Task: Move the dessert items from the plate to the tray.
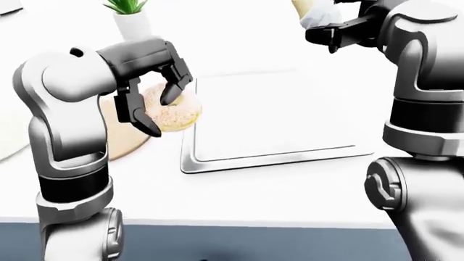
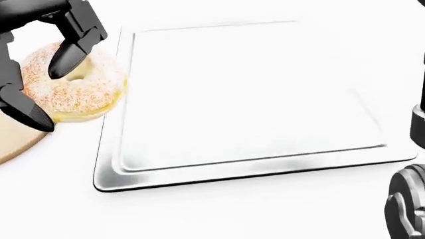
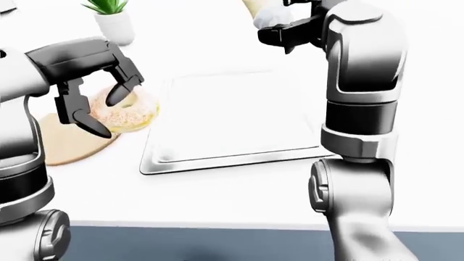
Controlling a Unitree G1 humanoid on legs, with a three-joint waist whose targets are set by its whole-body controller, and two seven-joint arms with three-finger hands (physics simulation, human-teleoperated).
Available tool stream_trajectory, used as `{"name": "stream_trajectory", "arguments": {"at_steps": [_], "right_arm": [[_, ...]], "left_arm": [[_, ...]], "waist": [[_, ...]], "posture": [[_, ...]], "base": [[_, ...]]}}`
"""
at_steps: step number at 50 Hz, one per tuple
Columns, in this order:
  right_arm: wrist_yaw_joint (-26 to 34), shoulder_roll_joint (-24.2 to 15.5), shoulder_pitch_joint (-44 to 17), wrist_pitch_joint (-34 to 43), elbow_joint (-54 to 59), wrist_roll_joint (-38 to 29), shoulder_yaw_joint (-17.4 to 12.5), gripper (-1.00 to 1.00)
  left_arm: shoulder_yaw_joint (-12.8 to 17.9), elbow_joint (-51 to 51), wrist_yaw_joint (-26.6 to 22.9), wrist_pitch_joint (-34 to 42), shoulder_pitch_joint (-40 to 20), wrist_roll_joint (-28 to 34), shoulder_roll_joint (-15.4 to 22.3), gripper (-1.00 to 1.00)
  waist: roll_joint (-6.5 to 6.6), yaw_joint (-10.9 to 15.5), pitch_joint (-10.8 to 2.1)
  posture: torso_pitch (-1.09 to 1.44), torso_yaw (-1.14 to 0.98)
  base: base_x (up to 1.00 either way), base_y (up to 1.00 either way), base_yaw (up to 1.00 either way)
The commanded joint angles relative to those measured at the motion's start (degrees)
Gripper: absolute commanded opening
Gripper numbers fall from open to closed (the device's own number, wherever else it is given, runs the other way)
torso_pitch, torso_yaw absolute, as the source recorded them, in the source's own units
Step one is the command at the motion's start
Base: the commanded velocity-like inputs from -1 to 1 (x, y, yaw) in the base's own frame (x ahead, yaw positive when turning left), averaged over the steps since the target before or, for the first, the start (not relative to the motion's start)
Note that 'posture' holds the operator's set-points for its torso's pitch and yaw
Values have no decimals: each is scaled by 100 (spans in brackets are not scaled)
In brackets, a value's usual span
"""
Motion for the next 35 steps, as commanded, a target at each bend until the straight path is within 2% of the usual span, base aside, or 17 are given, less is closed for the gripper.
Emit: {"name": "stream_trajectory", "arguments": {"at_steps": [1, 2, 3, 5, 7, 10, 13, 19, 27, 29, 30, 32, 33, 34, 35], "right_arm": [[25, -54, -235, -267, -300, 44, 21, -100], [-17, -43, -252, -261, -306, 31, 2, -100], [83, -86, -243, -247, -328, -21, 143, -100], [79, -40, -269, -261, -304, -65, 114, -100], [118, -34, -305, -283, -252, -120, 128, -100], [177, -28, -286, -306, -254, -164, 107, -100], [231, -46, -276, -369, -190, -212, 94, -100], [364, -48, -478, -490, 102, -339, 174, -100], [825, 103, -1281, -861, 1297, -898, 585, -100], [895, 212, -1586, -1102, 1872, -1104, 672, -100], [1025, 236, -1719, -1295, 2187, -1260, 822, -100], [1097, 348, -1947, -1513, 2673, -1463, 833, -100], [996, 449, -2093, -1635, 3004, -1502, 741, -100], [1114, 475, -2195, -1865, 3332, -1637, 867, -100], [1079, 521, -2275, -2078, 3665, -1713, 846, -100]], "left_arm": [[206, -180, 130, -14, -191, 41, 103, -100], [209, -167, 135, -15, -204, 50, 111, -100], [212, -177, 125, -8, -206, 44, 109, -100], [219, -170, 128, -13, -211, 43, 118, -100], [232, -185, 127, -10, -194, 40, 126, -100], [250, -190, 137, -25, -164, 29, 149, -100], [258, -171, 155, -29, -178, 18, 170, -100], [239, 202, 277, -129, -420, -6, 244, -100], [-46, 1485, 475, -496, -1572, 107, 164, -100], [-125, 1814, 528, -646, -1800, 145, 103, -100], [-164, 1938, 581, -693, -1870, 185, 38, -100], [-197, 2089, 616, -748, -1954, 228, -70, -100], [-239, 2227, 671, -827, -1998, 249, -140, -100], [-269, 2378, 742, -893, -2037, 272, -214, -100], [-298, 2576, 838, -998, -2092, 279, -288, -100]], "waist": [[81, -7, -46], [237, -47, -91], [70, 4, -90], [-70, -2, -186], [-202, 32, -219], [-295, 44, -202], [-319, 34, -199], [-297, -10, -219], [-270, 9, -208], [-232, 16, -186], [-208, 14, -182], [-150, -1, -186], [-108, -17, -197], [-45, -33, -223], [45, -56, -257]], "posture": [[0, 0], [0, 0], [0, 0], [0, 0], [0, 0], [0, 0], [0, 0], [0, 0], [0, 0], [0, 0], [0, 0], [0, 0], [0, 0], [0, 0], [0, 0]], "base": [[0, -95, 0], [0, -11, 0], [0, 0, 0], [0, 0, 0], [0, 0, 0], [0, 0, 0], [0, 0, 0], [0, 0, 0], [0, 0, 0], [0, 0, 0], [0, 0, 0], [0, 0, 0], [0, 0, 0], [0, 0, 0], [0, 0, 0]]}}
